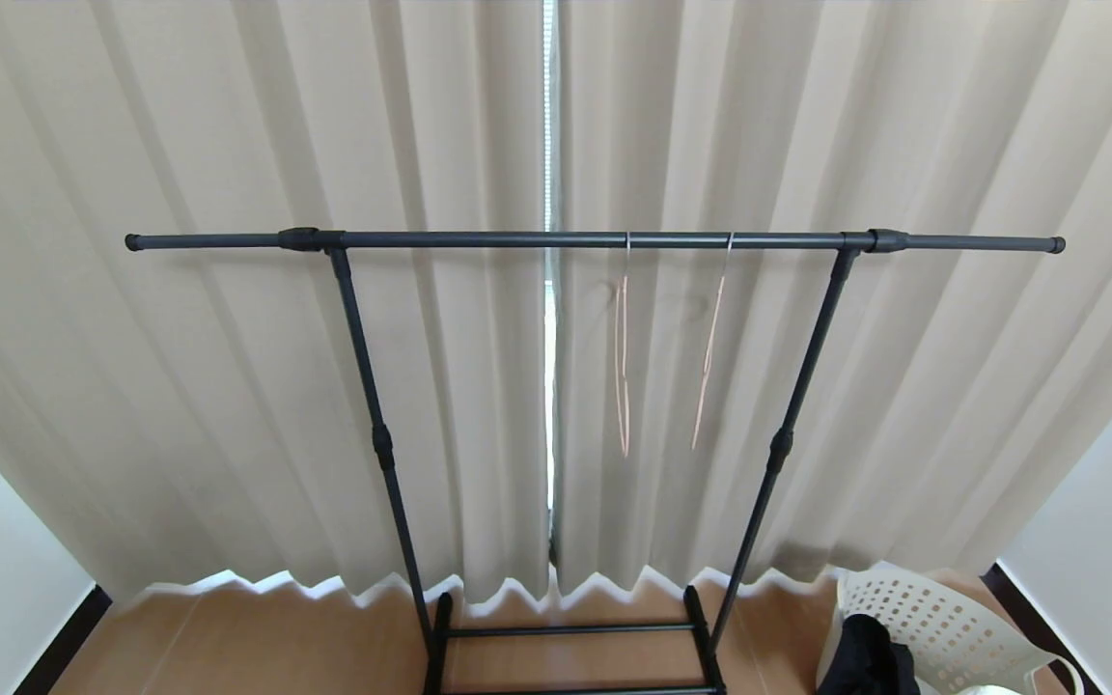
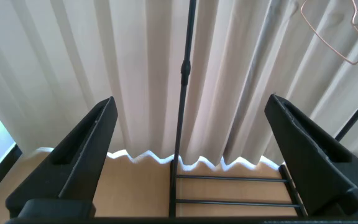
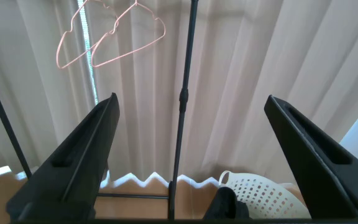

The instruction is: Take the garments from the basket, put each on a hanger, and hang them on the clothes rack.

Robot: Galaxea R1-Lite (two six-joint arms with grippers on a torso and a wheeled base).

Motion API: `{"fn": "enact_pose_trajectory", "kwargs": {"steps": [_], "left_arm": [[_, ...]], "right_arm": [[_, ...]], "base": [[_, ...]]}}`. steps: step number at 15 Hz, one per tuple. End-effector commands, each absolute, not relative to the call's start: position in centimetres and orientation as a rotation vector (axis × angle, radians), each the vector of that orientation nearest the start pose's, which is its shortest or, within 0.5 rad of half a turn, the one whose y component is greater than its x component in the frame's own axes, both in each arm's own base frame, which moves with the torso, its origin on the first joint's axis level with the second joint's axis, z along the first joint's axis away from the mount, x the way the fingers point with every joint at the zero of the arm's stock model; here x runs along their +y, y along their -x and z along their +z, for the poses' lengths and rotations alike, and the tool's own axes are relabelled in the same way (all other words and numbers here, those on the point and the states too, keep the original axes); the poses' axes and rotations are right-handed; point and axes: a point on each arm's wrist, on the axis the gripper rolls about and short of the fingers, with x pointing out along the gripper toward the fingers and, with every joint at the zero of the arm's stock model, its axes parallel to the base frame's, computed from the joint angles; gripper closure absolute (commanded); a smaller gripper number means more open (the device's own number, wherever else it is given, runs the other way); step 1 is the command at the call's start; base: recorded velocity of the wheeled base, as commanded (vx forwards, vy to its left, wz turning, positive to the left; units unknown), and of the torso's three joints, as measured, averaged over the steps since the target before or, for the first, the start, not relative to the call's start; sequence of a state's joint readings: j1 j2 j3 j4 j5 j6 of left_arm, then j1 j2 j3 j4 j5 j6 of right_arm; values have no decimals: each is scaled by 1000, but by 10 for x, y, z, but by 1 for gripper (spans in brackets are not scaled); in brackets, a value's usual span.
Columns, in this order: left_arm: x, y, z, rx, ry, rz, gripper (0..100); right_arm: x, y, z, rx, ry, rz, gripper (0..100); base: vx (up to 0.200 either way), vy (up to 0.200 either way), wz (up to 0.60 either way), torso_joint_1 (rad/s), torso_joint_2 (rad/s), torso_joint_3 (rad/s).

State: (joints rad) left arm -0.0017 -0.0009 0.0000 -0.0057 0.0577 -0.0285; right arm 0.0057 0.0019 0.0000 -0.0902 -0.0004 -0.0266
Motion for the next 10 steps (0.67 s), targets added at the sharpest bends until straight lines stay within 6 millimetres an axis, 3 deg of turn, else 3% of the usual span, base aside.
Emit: {"fn": "enact_pose_trajectory", "kwargs": {"steps": [1, 10], "left_arm": [[1, 23, 76, -7, 29, 57, 0], [1, 23, 76, -7, 29, 57, 0]], "right_arm": [[0, 23, 85, -89, 30, 5, 0], [0, 23, 85, -89, 21, 7, 0]], "base": [[0, 0, 0, 0, 0, 0], [0, 0, 0, 0, 0, 0]]}}
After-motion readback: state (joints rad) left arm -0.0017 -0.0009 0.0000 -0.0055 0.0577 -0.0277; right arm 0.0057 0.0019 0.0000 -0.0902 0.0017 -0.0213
